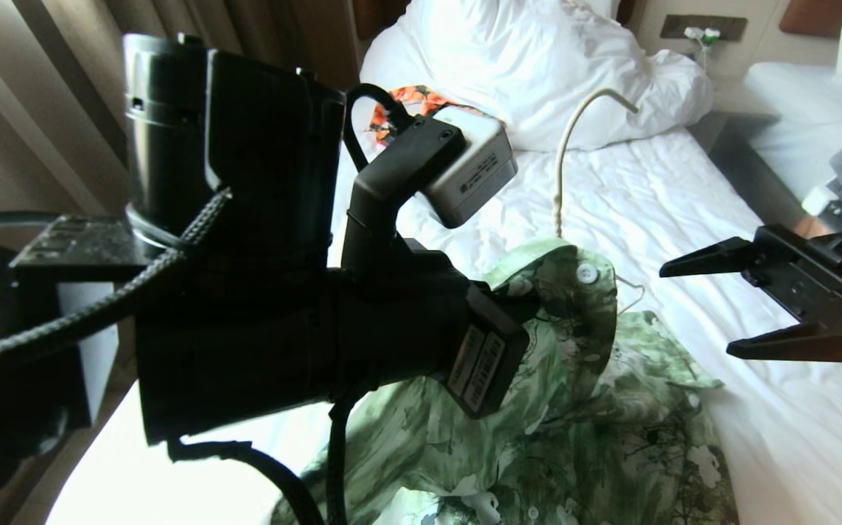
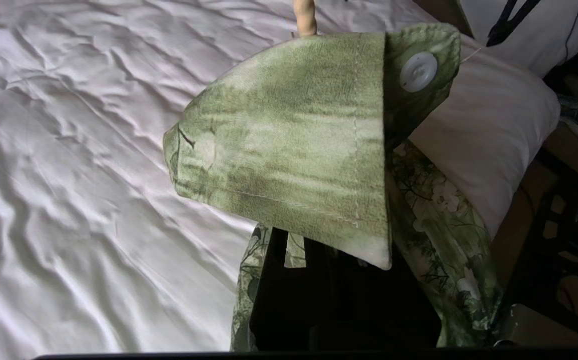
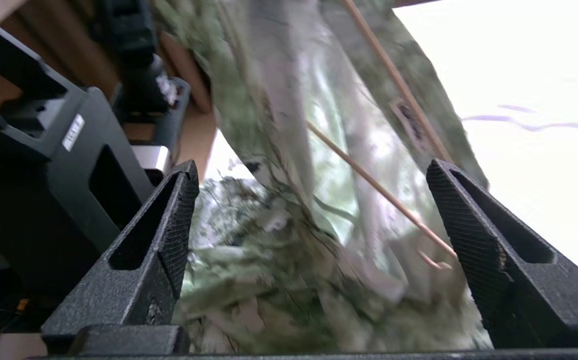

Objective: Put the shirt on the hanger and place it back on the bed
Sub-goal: Hook the other side of the shirt onto the hanger

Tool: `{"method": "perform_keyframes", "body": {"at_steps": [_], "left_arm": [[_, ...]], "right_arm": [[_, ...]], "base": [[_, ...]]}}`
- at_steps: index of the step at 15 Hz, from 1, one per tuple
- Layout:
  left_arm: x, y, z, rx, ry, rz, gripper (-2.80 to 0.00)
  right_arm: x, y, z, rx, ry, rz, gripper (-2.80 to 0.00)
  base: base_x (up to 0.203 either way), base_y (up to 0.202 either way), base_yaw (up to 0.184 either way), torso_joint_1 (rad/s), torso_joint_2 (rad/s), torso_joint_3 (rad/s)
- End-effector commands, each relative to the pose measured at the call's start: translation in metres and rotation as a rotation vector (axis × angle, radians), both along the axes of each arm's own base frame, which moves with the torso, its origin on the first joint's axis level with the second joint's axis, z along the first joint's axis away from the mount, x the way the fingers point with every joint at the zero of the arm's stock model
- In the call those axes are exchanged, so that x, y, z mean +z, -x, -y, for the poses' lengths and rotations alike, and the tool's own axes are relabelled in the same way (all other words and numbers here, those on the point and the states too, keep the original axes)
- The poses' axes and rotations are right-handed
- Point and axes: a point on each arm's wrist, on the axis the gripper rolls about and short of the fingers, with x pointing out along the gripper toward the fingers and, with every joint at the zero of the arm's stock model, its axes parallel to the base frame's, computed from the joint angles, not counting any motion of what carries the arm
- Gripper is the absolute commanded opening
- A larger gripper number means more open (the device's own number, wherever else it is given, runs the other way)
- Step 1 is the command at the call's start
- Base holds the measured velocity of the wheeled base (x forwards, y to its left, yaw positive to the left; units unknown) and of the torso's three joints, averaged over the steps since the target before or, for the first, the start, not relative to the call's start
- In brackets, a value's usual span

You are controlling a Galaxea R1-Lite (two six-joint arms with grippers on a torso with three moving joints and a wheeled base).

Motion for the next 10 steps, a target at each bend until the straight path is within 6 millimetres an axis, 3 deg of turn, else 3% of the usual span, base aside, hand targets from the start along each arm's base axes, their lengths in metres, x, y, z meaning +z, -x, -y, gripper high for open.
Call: {"method": "perform_keyframes", "body": {"at_steps": [1,10], "left_arm": [[0.002,0.006,-0.001,-0.005,0.007,0.002,-2.8],[0.016,0.013,-0.009,0.065,0.114,0.035,-2.8]], "right_arm": [[0.01,0.01,0.01,-0.041,0.003,0.036,0.0],[0.027,0.044,0.073,-0.379,0.123,-0.064,0.0]], "base": [[0.0,0.0,0.0,0.0,0.0,0.0],[0.0,0.0,0.0,0.0,0.0,0.0]]}}
